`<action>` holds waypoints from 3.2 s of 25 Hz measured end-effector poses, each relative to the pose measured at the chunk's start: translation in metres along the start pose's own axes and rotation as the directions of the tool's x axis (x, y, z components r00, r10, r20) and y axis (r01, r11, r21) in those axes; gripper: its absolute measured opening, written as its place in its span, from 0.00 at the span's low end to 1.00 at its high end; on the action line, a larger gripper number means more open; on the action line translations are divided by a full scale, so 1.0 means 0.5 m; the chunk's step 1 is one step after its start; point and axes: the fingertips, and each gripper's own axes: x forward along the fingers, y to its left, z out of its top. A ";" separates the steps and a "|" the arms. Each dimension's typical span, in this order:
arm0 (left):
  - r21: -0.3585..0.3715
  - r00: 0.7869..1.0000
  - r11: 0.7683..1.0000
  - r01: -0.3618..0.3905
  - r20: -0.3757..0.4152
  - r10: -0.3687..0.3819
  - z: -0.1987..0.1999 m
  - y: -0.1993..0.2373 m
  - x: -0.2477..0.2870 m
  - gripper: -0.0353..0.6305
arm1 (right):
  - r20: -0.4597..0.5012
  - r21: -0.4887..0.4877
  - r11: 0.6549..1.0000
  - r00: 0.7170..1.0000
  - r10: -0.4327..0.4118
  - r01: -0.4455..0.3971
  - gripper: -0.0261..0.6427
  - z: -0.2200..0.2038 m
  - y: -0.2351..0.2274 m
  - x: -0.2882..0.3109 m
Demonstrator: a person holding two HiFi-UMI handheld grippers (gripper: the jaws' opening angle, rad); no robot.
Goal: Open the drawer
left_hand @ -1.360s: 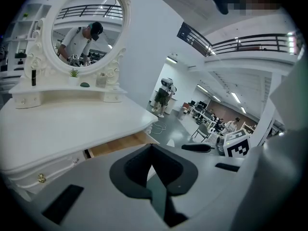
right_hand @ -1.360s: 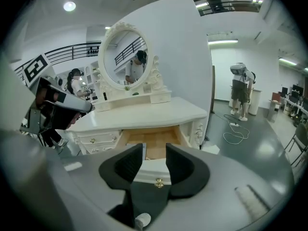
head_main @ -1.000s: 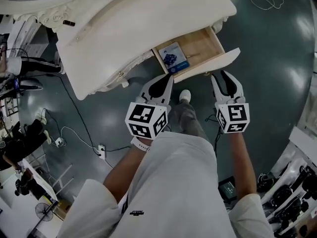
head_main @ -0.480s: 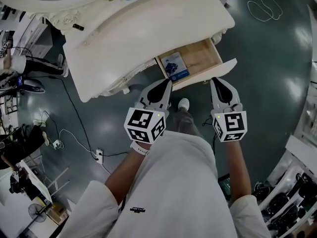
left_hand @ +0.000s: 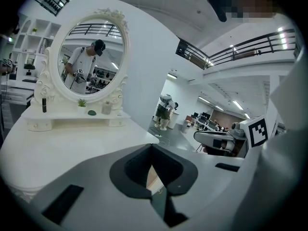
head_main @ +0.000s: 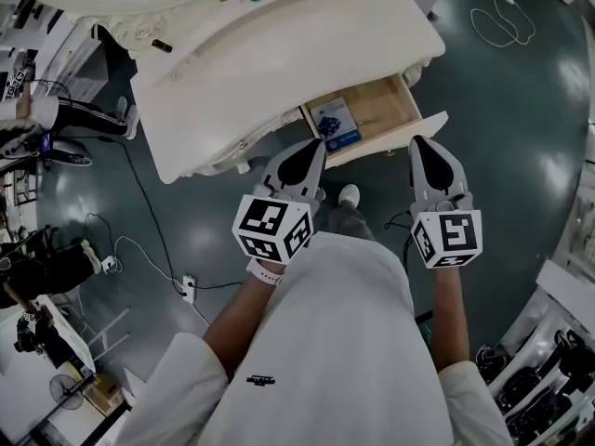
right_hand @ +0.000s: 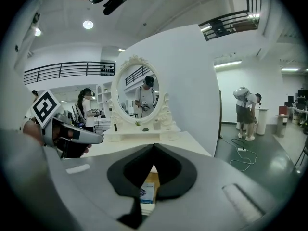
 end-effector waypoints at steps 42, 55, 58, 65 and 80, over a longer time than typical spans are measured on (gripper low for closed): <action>0.091 0.963 0.996 -0.022 0.269 -0.003 0.194 -0.027 -0.176 0.06 | 0.177 -0.070 0.996 0.983 -0.048 0.061 0.06 0.184 0.013 -0.138; 0.080 0.965 0.997 0.006 0.260 -0.026 0.194 -0.036 -0.159 0.06 | 0.193 -0.076 0.997 0.981 0.021 -0.006 0.06 0.208 0.058 -0.127; 0.081 0.966 0.997 0.010 0.259 -0.031 0.193 -0.032 -0.156 0.06 | 0.168 -0.042 0.997 0.984 0.067 -0.060 0.06 0.203 0.071 -0.121; 0.079 0.968 0.997 0.007 0.250 -0.026 0.182 -0.026 -0.157 0.06 | 0.169 -0.057 0.996 0.982 0.084 -0.076 0.06 0.212 0.079 -0.131; 0.076 0.972 0.997 0.027 0.232 -0.044 0.168 -0.036 -0.153 0.06 | 0.157 -0.077 0.996 0.986 0.064 -0.053 0.06 0.200 0.069 -0.145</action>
